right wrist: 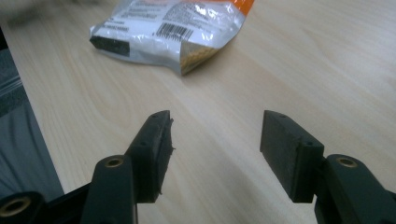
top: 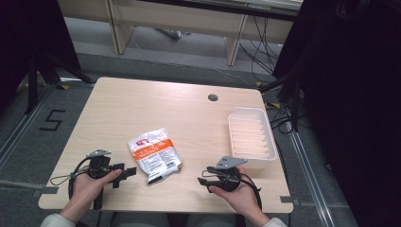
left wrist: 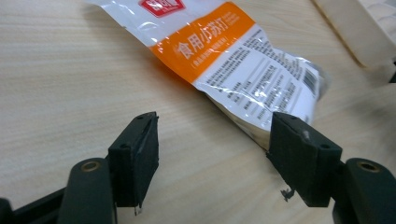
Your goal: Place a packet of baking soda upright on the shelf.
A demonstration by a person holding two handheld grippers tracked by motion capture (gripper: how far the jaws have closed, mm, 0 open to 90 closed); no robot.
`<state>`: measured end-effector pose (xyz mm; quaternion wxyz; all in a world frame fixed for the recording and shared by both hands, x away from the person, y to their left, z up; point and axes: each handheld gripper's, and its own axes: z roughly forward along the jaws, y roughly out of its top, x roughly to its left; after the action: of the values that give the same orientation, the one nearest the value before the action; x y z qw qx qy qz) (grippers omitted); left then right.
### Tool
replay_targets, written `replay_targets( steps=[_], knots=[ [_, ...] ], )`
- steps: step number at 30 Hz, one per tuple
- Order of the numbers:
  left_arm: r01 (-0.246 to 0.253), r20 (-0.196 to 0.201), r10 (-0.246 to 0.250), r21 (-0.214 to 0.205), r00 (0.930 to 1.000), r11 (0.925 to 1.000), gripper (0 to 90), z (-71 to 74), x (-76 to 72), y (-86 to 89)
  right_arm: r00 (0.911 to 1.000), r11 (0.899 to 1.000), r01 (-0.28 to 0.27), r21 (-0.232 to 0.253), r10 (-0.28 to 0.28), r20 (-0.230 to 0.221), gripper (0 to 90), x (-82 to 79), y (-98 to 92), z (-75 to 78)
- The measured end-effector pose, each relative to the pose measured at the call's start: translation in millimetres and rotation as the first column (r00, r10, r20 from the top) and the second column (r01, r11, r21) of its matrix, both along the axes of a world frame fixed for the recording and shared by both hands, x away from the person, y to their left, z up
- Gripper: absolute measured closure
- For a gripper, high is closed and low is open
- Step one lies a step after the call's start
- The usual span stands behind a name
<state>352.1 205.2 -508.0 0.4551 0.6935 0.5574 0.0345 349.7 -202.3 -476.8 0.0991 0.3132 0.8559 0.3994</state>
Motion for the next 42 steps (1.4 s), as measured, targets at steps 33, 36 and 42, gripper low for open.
replay_targets(
  steps=[33, 36, 42],
  knots=[
    [-0.079, -0.085, 0.073, -0.061, 0.9937, 0.995, 39.3, -9.6, 58.2, -5.4, 0.9996, 1.0, -0.012, -0.005, 0.012, 0.025, 45.2, 1.7, 7.7, -6.8],
    [-0.08, -0.088, 0.073, -0.076, 0.9934, 0.9939, 40.4, -10.4, 59.8, -6.5, 0.9997, 1.0, -0.016, -0.013, 0.017, 0.015, 45.2, 1.9, 6.8, -5.8],
    [-0.082, -0.095, 0.073, -0.092, 0.9928, 0.9924, 41.6, -11.2, 63.9, -10.1, 0.9998, 1.0, -0.01, -0.012, 0.01, 0.019, 45.0, 1.7, 8.0, -7.4]
  ],
)
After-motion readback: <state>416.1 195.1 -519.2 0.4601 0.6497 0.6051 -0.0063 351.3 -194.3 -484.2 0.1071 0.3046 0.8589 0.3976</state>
